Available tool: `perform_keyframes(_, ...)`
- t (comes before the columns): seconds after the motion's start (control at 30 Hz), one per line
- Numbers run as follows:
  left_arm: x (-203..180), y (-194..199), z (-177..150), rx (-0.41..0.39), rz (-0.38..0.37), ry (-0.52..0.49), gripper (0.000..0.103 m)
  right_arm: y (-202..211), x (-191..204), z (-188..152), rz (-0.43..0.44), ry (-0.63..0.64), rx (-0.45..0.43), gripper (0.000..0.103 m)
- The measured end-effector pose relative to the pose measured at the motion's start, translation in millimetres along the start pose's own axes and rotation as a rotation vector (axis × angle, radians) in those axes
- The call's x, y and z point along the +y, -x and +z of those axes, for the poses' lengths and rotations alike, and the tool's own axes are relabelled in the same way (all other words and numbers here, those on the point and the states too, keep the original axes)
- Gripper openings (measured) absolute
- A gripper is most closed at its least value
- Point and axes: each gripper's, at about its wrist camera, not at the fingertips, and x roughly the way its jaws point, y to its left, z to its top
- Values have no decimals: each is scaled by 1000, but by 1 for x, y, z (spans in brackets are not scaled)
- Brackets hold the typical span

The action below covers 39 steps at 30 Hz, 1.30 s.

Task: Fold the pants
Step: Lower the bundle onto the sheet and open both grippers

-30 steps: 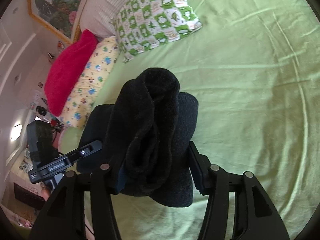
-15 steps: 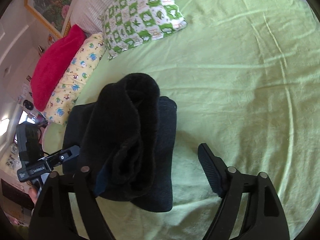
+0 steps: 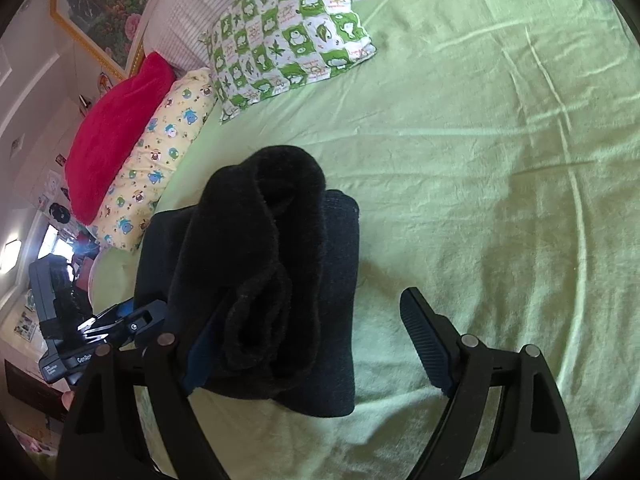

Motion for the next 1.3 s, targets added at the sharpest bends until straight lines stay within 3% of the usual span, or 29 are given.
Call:
perform_keyframes(0.63, -12, 29, -22, -26, 50, -69, 97, 26, 56, -21, -22, 203, -26, 85)
perform_keyframes(1.0, -18, 51, -38, -101, 134, -132, 97, 35, 77, -42, -70, 334, -40, 88)
perform_keyframes(1.3, -20, 61, -53, -127, 151, -147, 97, 36, 91, -62, -89, 415, -31, 88)
